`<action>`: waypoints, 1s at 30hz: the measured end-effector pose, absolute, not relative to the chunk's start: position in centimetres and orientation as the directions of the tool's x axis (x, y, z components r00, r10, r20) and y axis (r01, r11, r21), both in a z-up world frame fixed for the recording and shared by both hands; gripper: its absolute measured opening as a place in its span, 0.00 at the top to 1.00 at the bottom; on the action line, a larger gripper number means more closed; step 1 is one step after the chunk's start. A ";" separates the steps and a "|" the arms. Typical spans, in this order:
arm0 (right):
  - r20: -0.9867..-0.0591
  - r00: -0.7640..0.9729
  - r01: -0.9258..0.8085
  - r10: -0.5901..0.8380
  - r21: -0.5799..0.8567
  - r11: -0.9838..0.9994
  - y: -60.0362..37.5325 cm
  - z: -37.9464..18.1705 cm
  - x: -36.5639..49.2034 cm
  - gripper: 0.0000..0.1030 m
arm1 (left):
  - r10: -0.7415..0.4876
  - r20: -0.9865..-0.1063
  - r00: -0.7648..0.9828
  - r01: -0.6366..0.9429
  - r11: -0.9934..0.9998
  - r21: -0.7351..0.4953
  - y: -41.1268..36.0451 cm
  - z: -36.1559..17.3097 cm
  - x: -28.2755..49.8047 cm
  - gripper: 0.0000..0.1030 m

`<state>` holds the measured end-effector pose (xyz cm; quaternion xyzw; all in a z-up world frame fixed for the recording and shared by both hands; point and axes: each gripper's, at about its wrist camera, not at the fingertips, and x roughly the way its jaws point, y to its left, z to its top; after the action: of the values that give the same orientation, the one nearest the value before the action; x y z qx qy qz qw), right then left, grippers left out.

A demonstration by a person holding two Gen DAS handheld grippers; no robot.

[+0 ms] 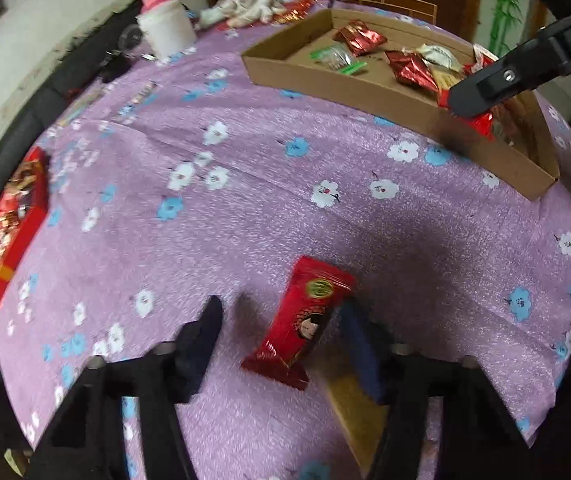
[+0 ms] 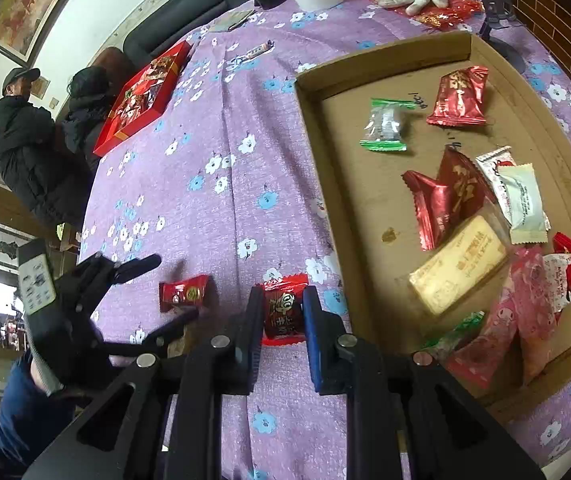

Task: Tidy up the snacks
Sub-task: 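Carry the red candy bar and red foil candy over the box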

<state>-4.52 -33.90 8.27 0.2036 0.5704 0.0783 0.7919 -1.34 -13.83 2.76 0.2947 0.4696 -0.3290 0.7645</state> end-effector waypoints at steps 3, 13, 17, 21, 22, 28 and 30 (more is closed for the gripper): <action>-0.871 0.344 0.119 0.351 0.411 0.904 -34.3 8.4 -4.8 0.82 | -0.258 -0.905 0.338 0.761 0.641 0.101 -13.7 2.7 -0.8 0.72; -0.864 0.369 0.172 0.343 0.426 0.888 -36.3 8.7 -5.5 0.82 | -0.309 -0.880 0.359 0.595 0.803 -0.039 -14.4 3.8 -0.4 0.77; -0.864 0.374 0.196 0.337 0.429 0.882 -37.1 8.5 -5.9 0.82 | -0.386 -0.854 0.348 0.614 0.783 -0.103 -16.3 5.8 -0.8 0.77; -0.863 0.386 0.214 0.325 0.426 0.879 -38.1 8.7 -6.3 0.82 | -0.448 -0.832 0.327 0.636 0.756 -0.157 -18.7 7.2 -0.9 0.77; -0.862 0.394 0.221 0.319 0.426 0.877 -38.6 8.8 -6.4 0.82 | -0.457 -0.829 0.323 0.643 0.748 -0.162 -19.4 7.5 -1.0 0.77; -0.866 0.417 0.291 0.275 0.414 0.863 -41.5 8.9 -7.1 0.82 | -0.532 -0.804 0.264 0.685 0.691 -0.232 -23.9 8.8 -1.7 0.77; -0.873 0.420 0.326 0.249 0.401 0.856 -42.7 8.7 -7.5 0.82 | -0.538 -0.807 0.246 0.692 0.680 -0.242 -25.4 8.7 -1.9 0.77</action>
<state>-7.53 -42.70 8.71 0.2671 0.5381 -0.0241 0.7991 -1.94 -25.40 8.67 0.0816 0.4730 -0.3916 0.7850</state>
